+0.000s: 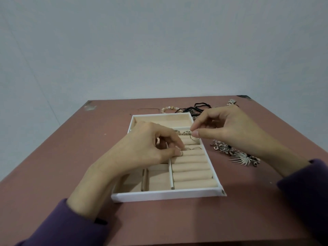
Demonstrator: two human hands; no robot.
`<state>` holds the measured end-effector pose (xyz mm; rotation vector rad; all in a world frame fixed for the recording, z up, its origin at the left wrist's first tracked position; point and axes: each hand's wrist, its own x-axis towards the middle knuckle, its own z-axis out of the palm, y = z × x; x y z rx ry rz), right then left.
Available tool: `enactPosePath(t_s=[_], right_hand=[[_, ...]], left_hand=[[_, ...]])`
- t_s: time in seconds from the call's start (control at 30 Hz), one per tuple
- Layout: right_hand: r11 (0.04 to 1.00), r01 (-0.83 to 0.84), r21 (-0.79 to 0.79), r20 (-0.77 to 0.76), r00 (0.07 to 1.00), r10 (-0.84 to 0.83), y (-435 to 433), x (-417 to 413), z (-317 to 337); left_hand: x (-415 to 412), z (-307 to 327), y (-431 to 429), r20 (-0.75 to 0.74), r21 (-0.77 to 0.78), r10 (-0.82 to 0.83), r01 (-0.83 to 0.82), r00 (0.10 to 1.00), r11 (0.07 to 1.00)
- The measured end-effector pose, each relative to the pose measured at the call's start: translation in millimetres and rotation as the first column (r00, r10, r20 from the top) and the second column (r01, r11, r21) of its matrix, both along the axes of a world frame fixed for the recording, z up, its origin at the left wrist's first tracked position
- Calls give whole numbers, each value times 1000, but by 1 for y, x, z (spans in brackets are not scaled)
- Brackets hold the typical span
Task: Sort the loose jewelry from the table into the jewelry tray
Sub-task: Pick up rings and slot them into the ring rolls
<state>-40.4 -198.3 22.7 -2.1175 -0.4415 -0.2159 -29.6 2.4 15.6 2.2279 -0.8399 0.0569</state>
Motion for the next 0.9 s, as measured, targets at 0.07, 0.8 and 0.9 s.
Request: enactPosePath(t_s=[0.07,0.8,0.9], right_hand=[[1000,-28,-10,-13,1000,28,1,-1,0],[973,-156,-171,-14,988,156,9,-4,-13],[956,-195,-217,-1,980,200,5,-3,-10]], left_hand=[[0,0,1,5,5,-5,5,1000,1000],[7,-6,1,102,-40,94,-90,990,995],[8,-7,1,106,-28,88,-86,990,996]])
